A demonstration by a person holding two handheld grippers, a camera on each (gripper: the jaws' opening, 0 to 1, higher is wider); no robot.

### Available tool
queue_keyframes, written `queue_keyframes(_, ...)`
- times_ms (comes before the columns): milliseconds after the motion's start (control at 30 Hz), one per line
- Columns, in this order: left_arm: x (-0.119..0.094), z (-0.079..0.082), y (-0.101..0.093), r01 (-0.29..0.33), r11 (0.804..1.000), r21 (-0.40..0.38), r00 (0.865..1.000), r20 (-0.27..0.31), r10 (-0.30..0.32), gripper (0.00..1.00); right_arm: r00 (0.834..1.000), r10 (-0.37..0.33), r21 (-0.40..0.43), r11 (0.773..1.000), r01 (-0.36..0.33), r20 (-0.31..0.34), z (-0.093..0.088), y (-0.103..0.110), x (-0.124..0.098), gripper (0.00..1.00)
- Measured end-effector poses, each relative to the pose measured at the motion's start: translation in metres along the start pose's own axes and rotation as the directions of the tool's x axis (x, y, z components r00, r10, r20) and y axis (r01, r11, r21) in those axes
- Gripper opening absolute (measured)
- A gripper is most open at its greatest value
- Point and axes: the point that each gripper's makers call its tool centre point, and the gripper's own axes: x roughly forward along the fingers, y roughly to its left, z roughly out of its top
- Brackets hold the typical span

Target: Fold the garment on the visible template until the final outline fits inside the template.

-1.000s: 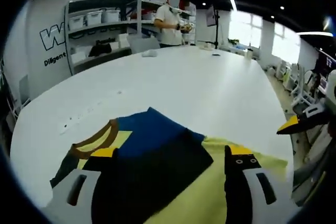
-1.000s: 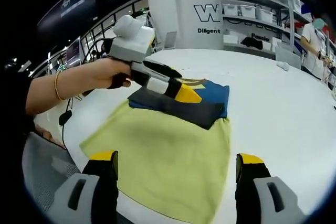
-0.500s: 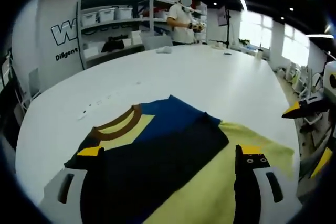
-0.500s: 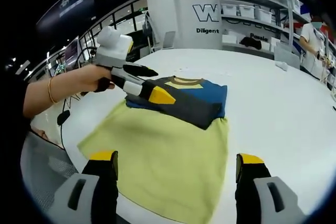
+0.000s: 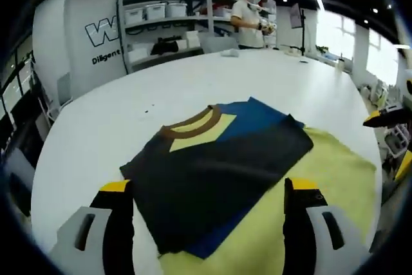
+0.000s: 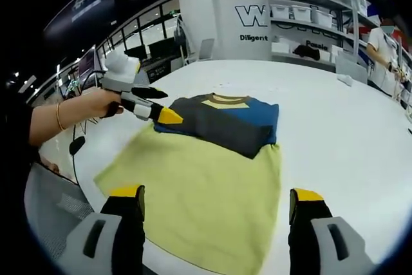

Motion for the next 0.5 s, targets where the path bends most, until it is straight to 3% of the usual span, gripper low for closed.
queue_keyframes(67, -0.002, -0.005, 0.008, 0.008, 0.999, -0.047, 1.000, -0.003, -0.008, 0.91, 1.000, 0.000, 0.002, 1.000, 0.000, -0.001, -0.001, 0.000, 0.000, 0.92)
queue_keyframes(233, -0.010, -0.017, 0.040, -0.086, 0.994, -0.068, 0.996, -0.019, 0.084, 0.83, 1.000, 0.001, 0.004, 1.000, -0.001, -0.006, -0.002, 0.001, 0.001, 0.92)
queue_keyframes(300, -0.010, -0.021, 0.043, -0.086, 0.993, -0.077, 0.996, -0.025, 0.085, 0.79, 1.000, 0.004, 0.005, 1.000, -0.004, -0.004, -0.001, 0.001, 0.001, 0.92)
queue_keyframes(500, -0.013, -0.040, 0.058, -0.127, 0.975, -0.181, 0.991, -0.055, 0.119, 0.51, 1.000, 0.005, 0.003, 1.000, -0.005, -0.005, -0.001, 0.003, 0.003, 0.91)
